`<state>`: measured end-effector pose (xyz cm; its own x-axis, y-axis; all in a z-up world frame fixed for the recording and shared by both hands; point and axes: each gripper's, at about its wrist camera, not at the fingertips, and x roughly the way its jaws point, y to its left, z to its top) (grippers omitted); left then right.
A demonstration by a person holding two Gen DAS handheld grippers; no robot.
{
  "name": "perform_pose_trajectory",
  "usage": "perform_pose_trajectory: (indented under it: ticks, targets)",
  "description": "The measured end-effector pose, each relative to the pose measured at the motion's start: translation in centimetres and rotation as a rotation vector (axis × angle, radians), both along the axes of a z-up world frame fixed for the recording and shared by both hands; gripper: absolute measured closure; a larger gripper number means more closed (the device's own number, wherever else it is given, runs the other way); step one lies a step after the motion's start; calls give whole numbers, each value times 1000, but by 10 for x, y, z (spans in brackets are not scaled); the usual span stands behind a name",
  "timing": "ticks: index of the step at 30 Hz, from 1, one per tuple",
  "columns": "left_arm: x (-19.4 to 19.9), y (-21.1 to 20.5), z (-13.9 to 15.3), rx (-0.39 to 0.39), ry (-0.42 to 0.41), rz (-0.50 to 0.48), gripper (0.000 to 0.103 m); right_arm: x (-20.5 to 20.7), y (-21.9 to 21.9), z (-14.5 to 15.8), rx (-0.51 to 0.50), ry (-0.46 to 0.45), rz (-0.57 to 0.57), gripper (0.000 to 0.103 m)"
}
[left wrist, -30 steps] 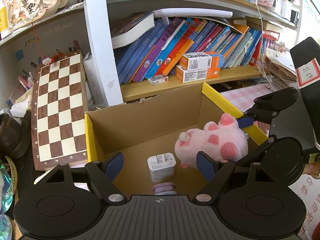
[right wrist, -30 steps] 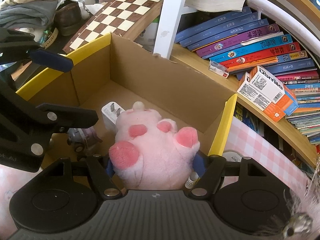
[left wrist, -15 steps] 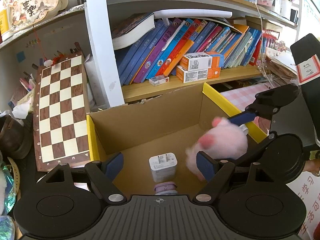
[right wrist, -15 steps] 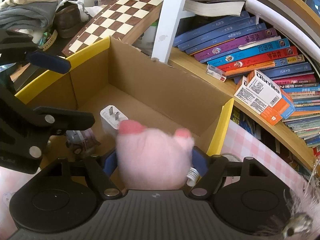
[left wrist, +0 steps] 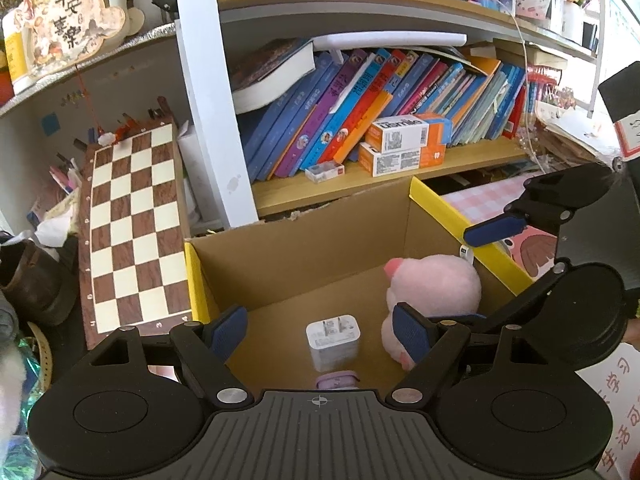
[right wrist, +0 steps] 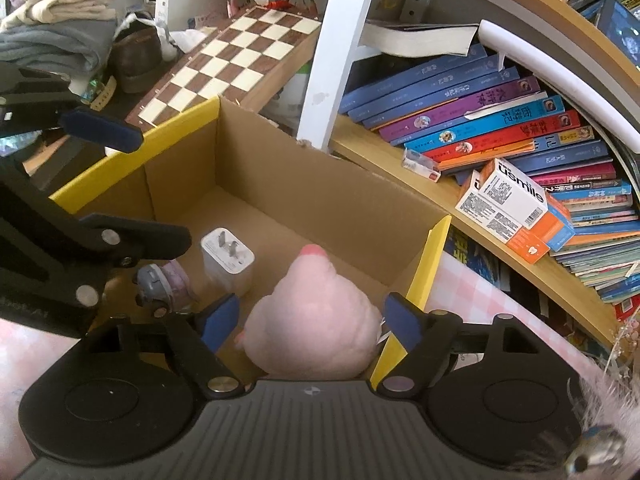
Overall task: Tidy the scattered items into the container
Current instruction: 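Lower the pink plush pig into the box and open the right gripper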
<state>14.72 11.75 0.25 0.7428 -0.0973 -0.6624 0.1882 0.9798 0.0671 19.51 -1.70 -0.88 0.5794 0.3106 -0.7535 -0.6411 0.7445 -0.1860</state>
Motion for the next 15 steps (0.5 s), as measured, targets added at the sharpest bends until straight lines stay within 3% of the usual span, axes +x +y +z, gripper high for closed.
perform_pose_trajectory:
  ticks: [15]
  targets:
    - [-27,-6,18,12,-41,8,17,-31,-24,31,63,-43,-30,18]
